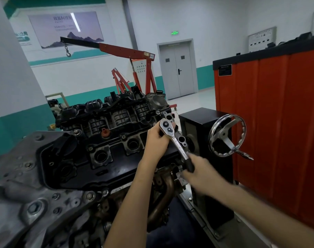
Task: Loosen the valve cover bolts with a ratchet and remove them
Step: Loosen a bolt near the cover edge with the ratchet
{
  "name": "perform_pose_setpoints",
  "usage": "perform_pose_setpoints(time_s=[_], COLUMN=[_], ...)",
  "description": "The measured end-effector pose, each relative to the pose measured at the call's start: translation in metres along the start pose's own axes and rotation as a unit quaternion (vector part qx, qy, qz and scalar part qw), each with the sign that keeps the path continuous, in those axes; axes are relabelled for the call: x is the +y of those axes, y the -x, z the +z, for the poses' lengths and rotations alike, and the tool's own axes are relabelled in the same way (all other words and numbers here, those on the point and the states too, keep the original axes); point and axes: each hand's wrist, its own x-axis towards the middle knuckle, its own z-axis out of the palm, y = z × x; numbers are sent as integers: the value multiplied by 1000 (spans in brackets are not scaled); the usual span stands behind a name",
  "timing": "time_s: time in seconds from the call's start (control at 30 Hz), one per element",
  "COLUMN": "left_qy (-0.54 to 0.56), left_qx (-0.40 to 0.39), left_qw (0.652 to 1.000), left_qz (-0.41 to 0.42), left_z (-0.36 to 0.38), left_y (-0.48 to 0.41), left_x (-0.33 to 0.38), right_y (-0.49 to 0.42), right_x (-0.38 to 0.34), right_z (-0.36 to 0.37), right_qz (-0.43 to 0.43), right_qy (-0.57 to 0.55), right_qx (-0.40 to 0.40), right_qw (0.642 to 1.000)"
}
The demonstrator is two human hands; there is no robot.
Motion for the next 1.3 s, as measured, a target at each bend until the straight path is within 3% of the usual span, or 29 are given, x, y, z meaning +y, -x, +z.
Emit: perform_pose_setpoints(time_s=[0.13,0.23,0.3,0.4,0.5,0.6,0.7,0.8,0.9,0.97,1.03,1.13,1.23,1.3], left_qy=[-57,-38,-29,-17,-4,7,-10,-15,-33,-36,-27,-12,-1,7], left_qx=[-15,-13,21,60,67,58,38,27,15,15,33,45,54,57], left_qw=[998,999,999,998,998,998,999,999,999,999,999,999,998,998], left_qz=[11,4,-4,-4,-1,-1,-2,-10,-2,3,-1,4,7,3], left_z=[-2,-3,-2,6,13,12,7,4,2,1,2,7,12,11], left_y=[-8,-4,-2,0,-1,-2,-4,-7,-8,-6,-5,-3,-4,-4], left_x=[5,7,3,-2,-3,-3,-1,0,0,-1,-2,-2,-1,-2], right_y=[-35,-53,-42,-5,14,14,10,-7,-36,-45,-35,2,15,16], right_x=[3,-4,-2,2,-12,-24,-12,2,-6,-8,-1,5,-13,-26], right_z=[-84,-104,-88,-35,25,51,24,-38,-95,-102,-85,-28,32,52], right_qz=[-68,-102,-86,-28,25,36,19,-30,-98,-113,-93,-23,28,25], right_qy=[216,304,260,52,-113,-179,-103,54,250,294,255,24,-138,-178], right_qx=[-68,-56,-42,-22,42,54,23,-53,-77,-54,-29,-12,41,56], right_qw=[972,946,961,998,992,982,994,997,960,948,962,999,989,982])
